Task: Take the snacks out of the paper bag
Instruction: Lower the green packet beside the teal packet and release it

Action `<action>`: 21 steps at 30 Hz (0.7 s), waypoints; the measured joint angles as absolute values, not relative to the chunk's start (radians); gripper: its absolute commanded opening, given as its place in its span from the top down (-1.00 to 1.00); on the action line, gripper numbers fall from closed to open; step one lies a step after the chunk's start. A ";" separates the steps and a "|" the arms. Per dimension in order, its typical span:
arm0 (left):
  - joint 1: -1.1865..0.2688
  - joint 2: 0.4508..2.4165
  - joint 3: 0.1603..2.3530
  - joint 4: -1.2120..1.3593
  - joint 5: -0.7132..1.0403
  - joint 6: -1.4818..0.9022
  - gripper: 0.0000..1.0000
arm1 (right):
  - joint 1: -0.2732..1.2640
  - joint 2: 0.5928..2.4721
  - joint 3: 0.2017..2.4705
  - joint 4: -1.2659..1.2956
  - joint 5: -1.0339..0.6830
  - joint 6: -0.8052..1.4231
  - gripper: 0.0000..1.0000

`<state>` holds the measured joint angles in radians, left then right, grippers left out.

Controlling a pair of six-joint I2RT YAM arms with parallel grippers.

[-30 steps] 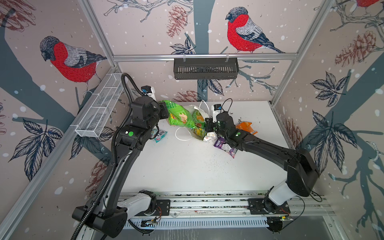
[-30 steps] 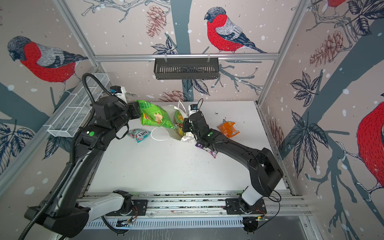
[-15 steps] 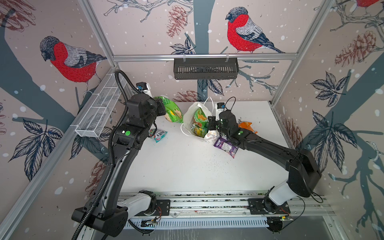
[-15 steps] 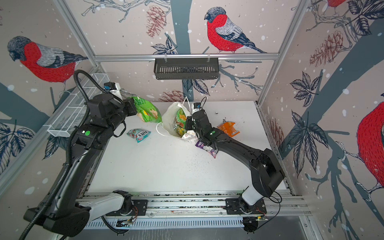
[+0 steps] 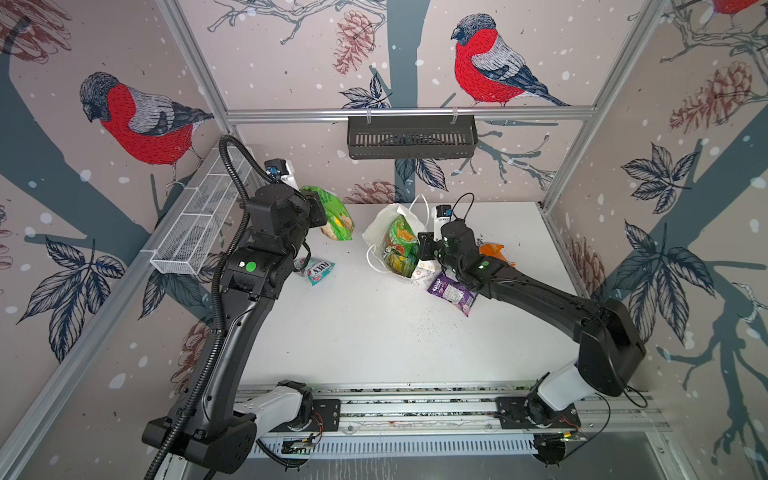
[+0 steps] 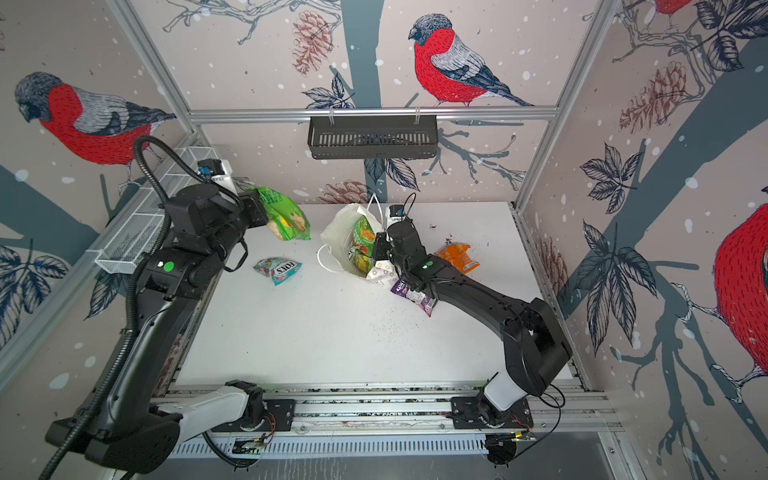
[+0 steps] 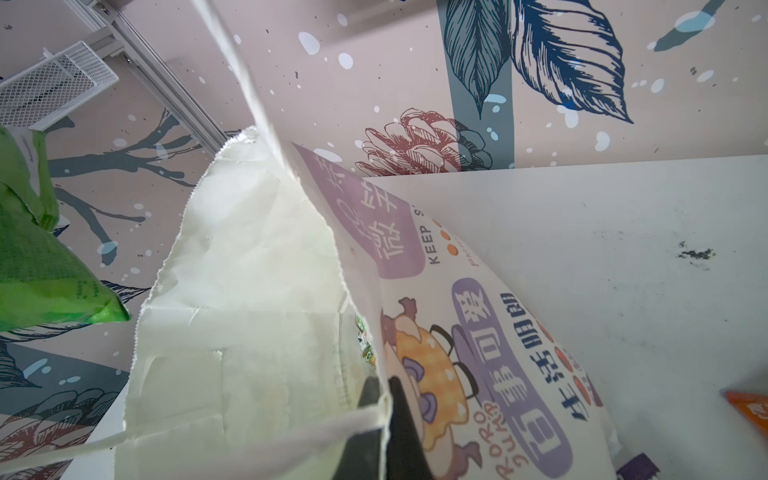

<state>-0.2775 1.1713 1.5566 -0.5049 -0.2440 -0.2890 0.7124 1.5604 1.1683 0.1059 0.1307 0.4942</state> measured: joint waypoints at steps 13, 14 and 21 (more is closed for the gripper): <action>-0.171 1.221 1.454 -0.434 -0.245 -0.271 1.00 | 0.691 1.552 1.145 0.113 0.120 0.495 1.00; -0.156 1.230 1.439 -0.431 -0.236 -0.280 1.00 | 0.691 1.552 1.143 0.113 0.116 0.495 1.00; -0.060 1.315 1.376 -0.382 -0.179 -0.327 1.00 | 0.690 1.552 1.127 0.135 0.100 0.494 1.00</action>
<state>-0.0597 1.3151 1.3758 -0.3820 -0.1791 -0.3267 0.6899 1.5517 1.1275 0.1352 0.1001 0.4942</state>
